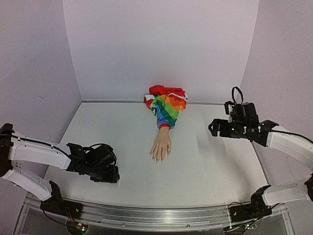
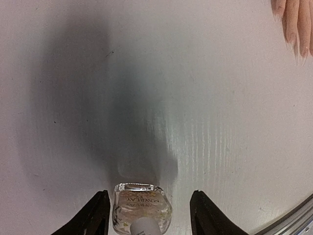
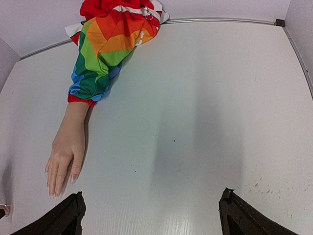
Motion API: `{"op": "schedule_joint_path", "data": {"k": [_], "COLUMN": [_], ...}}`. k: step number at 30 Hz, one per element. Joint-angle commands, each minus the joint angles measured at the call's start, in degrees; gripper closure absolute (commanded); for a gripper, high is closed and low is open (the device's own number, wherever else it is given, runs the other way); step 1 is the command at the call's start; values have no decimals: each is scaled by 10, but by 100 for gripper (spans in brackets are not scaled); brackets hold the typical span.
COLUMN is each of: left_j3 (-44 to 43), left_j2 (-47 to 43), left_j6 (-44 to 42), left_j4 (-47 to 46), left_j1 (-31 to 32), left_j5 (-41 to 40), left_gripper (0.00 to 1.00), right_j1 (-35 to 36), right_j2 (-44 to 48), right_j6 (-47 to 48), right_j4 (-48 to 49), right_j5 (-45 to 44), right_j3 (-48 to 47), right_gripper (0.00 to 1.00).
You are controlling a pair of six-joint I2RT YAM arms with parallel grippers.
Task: Paint the nails
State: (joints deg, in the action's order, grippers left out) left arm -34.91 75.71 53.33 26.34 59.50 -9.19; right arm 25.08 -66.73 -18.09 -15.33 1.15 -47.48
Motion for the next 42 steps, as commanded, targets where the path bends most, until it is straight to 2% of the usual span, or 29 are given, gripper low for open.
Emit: {"op": "schedule_joint_path", "data": {"k": [1,4,10,22,26,27,31,34,38,42], "left_j3": [-32,-54,-101,-307,-335,-338,-331,-311,-278,-225], "left_j2": [28,56,117,322,351,350,322,280,206,106], "left_j6": [2,-2,-27,-155,-170,-172,-175,-178,-177,-157], "left_j4": [-15,7,-5,-45,-48,-49,-53,-66,-51,-28], "left_j1": [14,27,48,57,62,62,62,62,62,48], "left_j5": [-14,-35,-48,-30,-23,-21,-17,-7,-20,-61], "left_gripper": [45,53,59,64,65,63,36,20,12,9], "right_j1": [4,5,5,9,20,24,54,88,159,243], "right_j2": [8,8,4,10,12,10,-8,-35,-87,-158], "right_j6": [0,-1,-1,0,2,3,12,21,37,50], "right_j4": [13,13,13,4,2,2,-8,-18,-30,-23], "right_j5": [1,2,2,0,11,15,23,24,24,33], "right_j3": [-5,-5,-7,2,12,13,10,-3,-42,-91], "right_gripper": [2,2,2,2,2,2,2,2,3,12]}}
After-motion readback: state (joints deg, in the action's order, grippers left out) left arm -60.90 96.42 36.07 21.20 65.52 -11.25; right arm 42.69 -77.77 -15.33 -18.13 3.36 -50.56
